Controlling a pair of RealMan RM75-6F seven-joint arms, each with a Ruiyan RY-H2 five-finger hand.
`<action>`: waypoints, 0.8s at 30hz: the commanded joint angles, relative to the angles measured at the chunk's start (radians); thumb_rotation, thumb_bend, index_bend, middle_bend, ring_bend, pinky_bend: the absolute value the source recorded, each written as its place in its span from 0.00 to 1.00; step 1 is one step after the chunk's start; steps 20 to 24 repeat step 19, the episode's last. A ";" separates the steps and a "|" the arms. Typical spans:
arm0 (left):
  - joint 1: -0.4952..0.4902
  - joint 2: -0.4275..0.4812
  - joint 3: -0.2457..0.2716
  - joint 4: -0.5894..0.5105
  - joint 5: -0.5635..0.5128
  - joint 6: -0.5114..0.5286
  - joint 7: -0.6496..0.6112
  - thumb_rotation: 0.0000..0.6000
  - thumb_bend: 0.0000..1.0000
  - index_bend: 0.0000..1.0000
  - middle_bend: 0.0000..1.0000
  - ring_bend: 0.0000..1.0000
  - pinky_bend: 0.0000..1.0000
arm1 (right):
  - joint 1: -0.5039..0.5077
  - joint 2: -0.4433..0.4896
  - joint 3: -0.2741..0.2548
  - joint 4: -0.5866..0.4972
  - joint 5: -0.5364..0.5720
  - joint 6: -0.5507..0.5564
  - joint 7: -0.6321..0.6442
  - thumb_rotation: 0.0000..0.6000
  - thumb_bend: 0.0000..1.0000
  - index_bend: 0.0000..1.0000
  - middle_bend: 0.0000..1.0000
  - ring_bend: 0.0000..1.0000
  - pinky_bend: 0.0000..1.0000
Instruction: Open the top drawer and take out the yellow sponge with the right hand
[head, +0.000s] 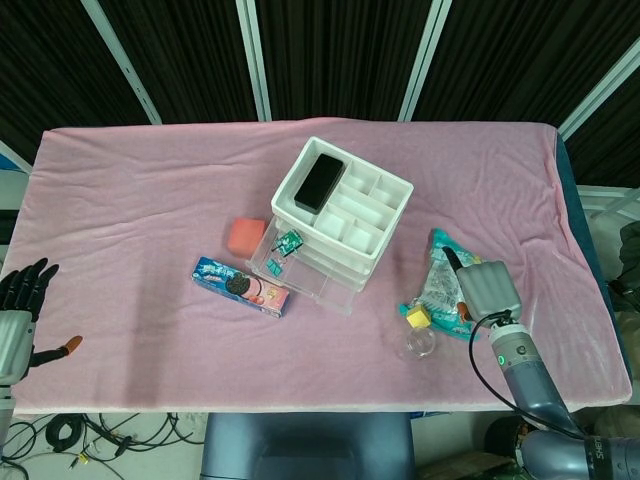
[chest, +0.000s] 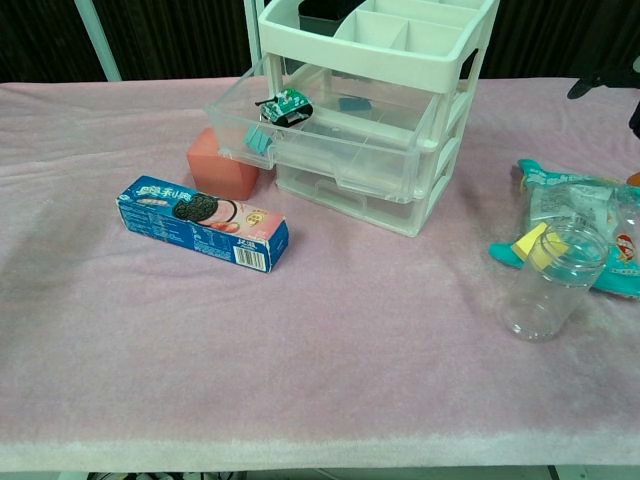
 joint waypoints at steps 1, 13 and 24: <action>0.001 0.000 0.000 0.000 0.000 0.001 0.000 1.00 0.00 0.00 0.00 0.00 0.00 | -0.067 0.025 -0.035 -0.011 -0.114 0.073 0.036 1.00 0.18 0.10 0.52 0.61 0.50; 0.005 -0.003 0.002 0.006 0.007 0.011 0.014 1.00 0.00 0.00 0.00 0.00 0.00 | -0.328 0.092 -0.180 0.076 -0.479 0.244 0.300 1.00 0.09 0.00 0.00 0.00 0.15; 0.006 -0.005 0.000 0.012 0.005 0.016 0.026 1.00 0.00 0.00 0.00 0.00 0.00 | -0.446 0.084 -0.222 0.151 -0.613 0.345 0.405 1.00 0.08 0.00 0.00 0.00 0.14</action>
